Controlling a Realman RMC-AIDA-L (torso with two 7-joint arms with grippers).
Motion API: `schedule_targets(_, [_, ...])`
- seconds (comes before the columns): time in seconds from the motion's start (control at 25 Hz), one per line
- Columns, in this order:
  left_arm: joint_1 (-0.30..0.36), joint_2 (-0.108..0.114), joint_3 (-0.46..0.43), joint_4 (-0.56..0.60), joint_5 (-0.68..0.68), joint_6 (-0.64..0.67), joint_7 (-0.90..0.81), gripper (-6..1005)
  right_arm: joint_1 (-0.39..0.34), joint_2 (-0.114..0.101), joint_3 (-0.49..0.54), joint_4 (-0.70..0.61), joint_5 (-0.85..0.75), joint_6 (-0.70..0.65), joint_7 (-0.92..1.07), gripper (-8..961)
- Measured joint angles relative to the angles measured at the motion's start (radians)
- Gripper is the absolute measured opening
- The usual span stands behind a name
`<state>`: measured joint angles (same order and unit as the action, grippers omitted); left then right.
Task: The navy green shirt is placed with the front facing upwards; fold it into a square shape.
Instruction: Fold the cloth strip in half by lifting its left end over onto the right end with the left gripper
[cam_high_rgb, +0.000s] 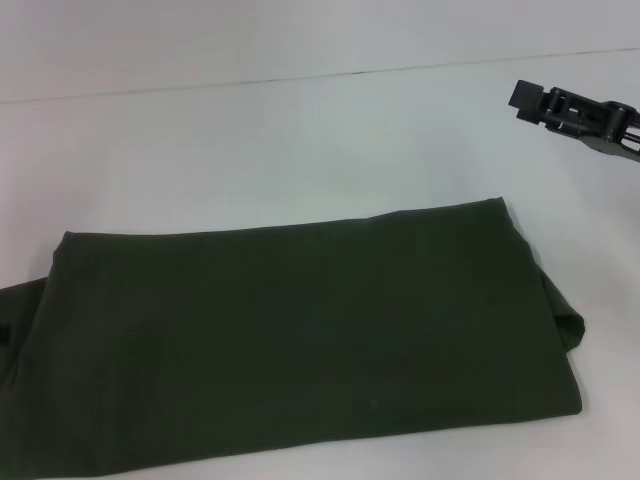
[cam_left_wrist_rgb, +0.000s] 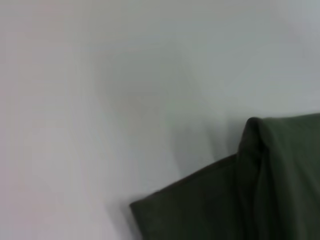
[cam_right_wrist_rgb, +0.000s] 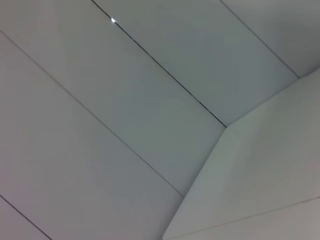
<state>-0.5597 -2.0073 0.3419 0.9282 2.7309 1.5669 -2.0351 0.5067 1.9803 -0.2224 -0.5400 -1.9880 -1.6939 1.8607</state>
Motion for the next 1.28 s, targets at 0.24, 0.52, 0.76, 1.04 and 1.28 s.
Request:
schedule_targets(0.24, [0.009, -0.002, 0.000, -0.001, 0.017, -0.002, 0.002, 917, -0.004, 0.000, 0.000, 0.000, 0.011, 0.000, -0.001, 885])
schedule_targets(0.52, [0.011, -0.005, 0.011, -0.016, 0.026, 0.002, 0.006, 917, -0.004, 0.000, -0.001, -0.001, 0.012, 0.001, -0.001, 884])
schedule_targets(0.76, [0.010, -0.005, 0.014, -0.027, 0.033, -0.001, 0.007, 916, -0.004, 0.000, 0.000, -0.001, 0.012, 0.000, -0.001, 884])
schedule_targets(1.04, [0.011, -0.006, 0.014, -0.026, 0.036, 0.001, 0.009, 916, -0.005, 0.000, -0.002, -0.002, 0.012, 0.000, -0.002, 884])
schedule_targets(1.28, [0.014, -0.007, 0.008, -0.018, 0.040, 0.005, 0.009, 916, -0.005, 0.000, -0.003, -0.002, 0.012, 0.000, -0.002, 884])
